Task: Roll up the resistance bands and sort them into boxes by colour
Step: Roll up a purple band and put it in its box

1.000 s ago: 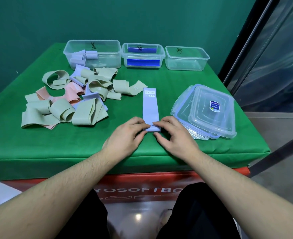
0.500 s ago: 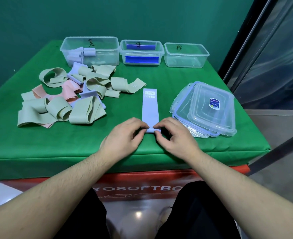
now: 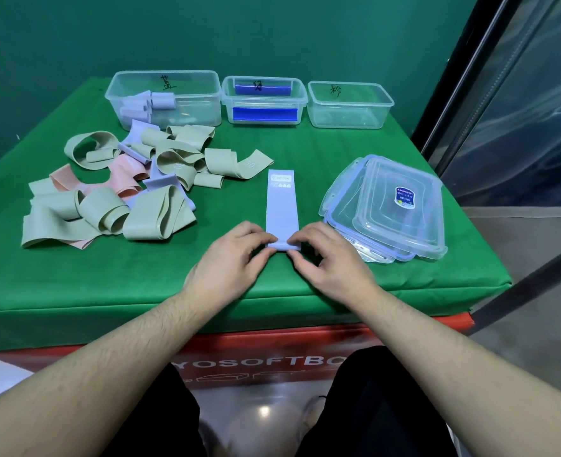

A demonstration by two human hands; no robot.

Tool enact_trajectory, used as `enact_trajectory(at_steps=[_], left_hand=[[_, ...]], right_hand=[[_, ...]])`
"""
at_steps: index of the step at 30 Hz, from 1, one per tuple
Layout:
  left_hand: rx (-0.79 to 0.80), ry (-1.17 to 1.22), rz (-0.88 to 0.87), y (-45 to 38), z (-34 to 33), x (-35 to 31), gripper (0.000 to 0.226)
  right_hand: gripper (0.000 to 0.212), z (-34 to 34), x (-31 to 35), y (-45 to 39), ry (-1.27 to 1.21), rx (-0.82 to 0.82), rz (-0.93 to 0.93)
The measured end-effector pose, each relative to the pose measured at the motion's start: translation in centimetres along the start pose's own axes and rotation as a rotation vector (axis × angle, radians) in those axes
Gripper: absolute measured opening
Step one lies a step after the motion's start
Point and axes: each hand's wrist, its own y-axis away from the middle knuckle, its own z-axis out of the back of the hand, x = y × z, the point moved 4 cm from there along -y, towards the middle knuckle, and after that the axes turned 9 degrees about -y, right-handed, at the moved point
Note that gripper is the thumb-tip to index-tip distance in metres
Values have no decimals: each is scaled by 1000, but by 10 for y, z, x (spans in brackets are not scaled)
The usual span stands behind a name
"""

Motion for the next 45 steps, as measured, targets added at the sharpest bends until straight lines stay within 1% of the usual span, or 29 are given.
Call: enact_trajectory(at_steps=[2,6,11,16,18,22,26,32,36,41,45], left_hand=[[1,-8,3,-1,0,0,21],[10,-19,10,-2,0,-2,22],[36,1,-24,-3,2,-3,21],[43,-54,-5,-6,1,-6,19],[59,-75,-6,-7,1,-6,22],[110,-111,-7,-11,1,-8,27],[106,-114,-9,-13,1,-9,26],[72,-107,-99,2,13,-11,24],[53,-44,-150,16,20,-12,20],[38,-15,-135,29,19,-10,26],[66,-43,-112,26,17,-13,31]], right_hand=[[13,-1,-2,0,-5,-2,-8],[16,-2,-6,0,-10,-5,-46],[17,-2,-7,-2,8,-9,-57],[28,-2,-6,-1,-19,0,-60],[25,-1,-5,-1,-19,12,-60],[23,-1,-7,-4,-24,29,-117],[21,0,-5,-6,-19,37,-140],[20,2,5,5,-21,18,-76],[21,3,16,20,-14,22,-44],[22,3,22,27,-4,65,-27],[26,3,20,25,44,63,-33]])
